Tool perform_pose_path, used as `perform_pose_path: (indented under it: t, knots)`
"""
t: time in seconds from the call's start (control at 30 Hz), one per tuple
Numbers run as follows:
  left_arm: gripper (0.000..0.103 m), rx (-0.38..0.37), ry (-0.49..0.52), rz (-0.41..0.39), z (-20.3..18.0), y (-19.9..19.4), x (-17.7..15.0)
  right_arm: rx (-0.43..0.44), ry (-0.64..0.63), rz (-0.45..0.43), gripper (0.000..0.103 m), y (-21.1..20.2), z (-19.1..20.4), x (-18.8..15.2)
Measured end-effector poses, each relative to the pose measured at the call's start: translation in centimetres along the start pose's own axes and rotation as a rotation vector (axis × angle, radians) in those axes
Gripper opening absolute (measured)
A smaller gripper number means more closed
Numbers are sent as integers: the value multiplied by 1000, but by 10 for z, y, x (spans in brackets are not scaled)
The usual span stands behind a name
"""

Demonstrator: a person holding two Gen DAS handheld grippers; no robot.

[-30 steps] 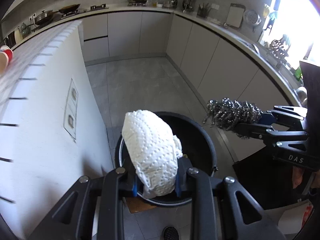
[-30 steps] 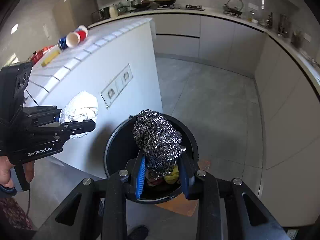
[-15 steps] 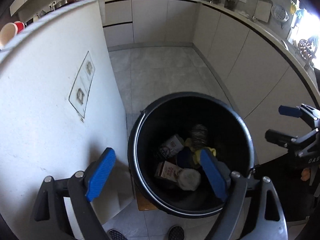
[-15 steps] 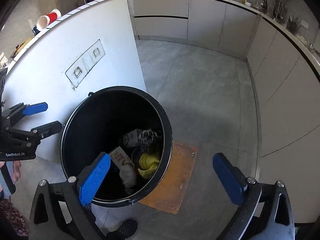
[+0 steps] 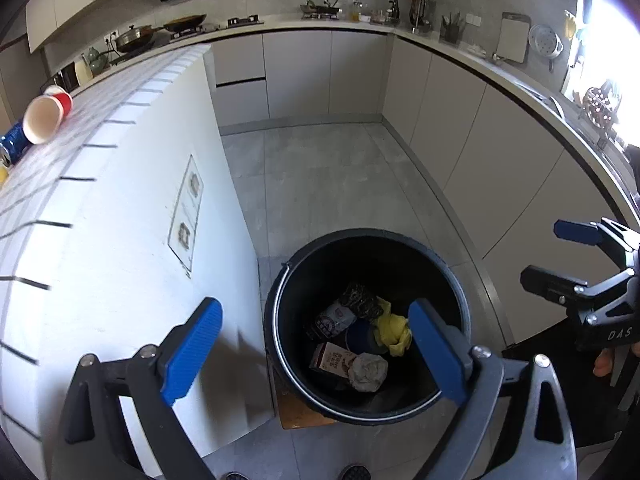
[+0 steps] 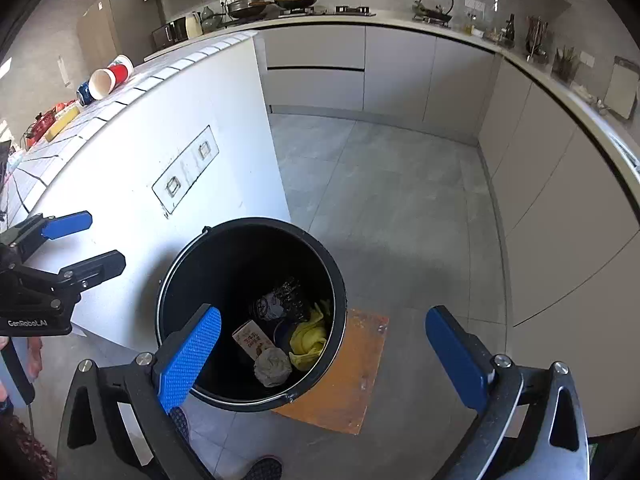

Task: Collect trash
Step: 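Move both tools back toward the sponge and cups on the table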

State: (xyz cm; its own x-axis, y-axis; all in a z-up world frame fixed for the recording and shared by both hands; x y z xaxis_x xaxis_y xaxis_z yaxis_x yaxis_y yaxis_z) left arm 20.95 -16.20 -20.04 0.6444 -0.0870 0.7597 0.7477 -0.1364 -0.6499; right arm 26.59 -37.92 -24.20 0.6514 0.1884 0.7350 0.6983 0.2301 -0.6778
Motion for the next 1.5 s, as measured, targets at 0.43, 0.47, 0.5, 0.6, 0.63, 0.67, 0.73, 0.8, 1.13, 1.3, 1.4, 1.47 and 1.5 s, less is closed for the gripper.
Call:
perform_pose_path:
  t: [0.43, 0.47, 0.5, 0.6, 0.63, 0.67, 0.73, 0.8, 1.13, 1.3, 1.4, 1.47, 1.5]
  knots:
    - [95, 14, -23, -90, 22, -51, 21, -38, -6, -112, 103, -65, 27, 38]
    - [95, 18, -28, -97, 25, -56, 22, -37, -7, -124, 103, -71, 31, 42]
    - [95, 23, -33, -103, 29, -61, 23, -36, -7, -132, 103, -75, 35, 44]
    - [95, 47, -52, -126, 45, -75, 25, -23, -15, -153, 103, -86, 50, 54]
    - [96, 54, -57, -132, 49, -78, 26, -18, -21, -160, 103, -89, 57, 57]
    - [96, 61, -64, -139, 54, -81, 26, -12, -28, -167, 103, -92, 64, 60]
    - [96, 78, -75, -151, 64, -89, 27, 3, -41, -178, 103, -96, 77, 65]
    - [96, 97, -86, -163, 76, -95, 27, 19, -51, -186, 103, -98, 90, 70]
    - [96, 214, -143, -213, 154, -123, 32, 104, -95, -234, 103, -92, 158, 106]
    - [96, 268, -173, -231, 202, -131, 33, 130, -107, -262, 103, -81, 195, 130]
    - [96, 292, -190, -236, 228, -134, 34, 148, -91, -282, 103, -75, 216, 145]
    - [96, 303, -200, -238, 242, -136, 34, 149, -89, -293, 103, -71, 231, 154]
    - [96, 307, -205, -240, 248, -137, 35, 154, -88, -289, 103, -68, 239, 158]
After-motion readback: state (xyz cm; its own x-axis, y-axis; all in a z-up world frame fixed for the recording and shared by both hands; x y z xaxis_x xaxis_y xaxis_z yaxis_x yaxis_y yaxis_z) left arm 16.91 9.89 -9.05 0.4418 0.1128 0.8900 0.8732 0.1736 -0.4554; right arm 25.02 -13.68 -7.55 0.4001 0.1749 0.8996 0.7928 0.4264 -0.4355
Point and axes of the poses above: each gripper's, at about its wrist camera, not at the fingertips, and y roughly the way its jaws point, z to its left, x to its top, the point moved 5 cm from there along y, roughly the way its jaws point, and after that the axes turned 12 degrees about -z, right-handed, at the moved point
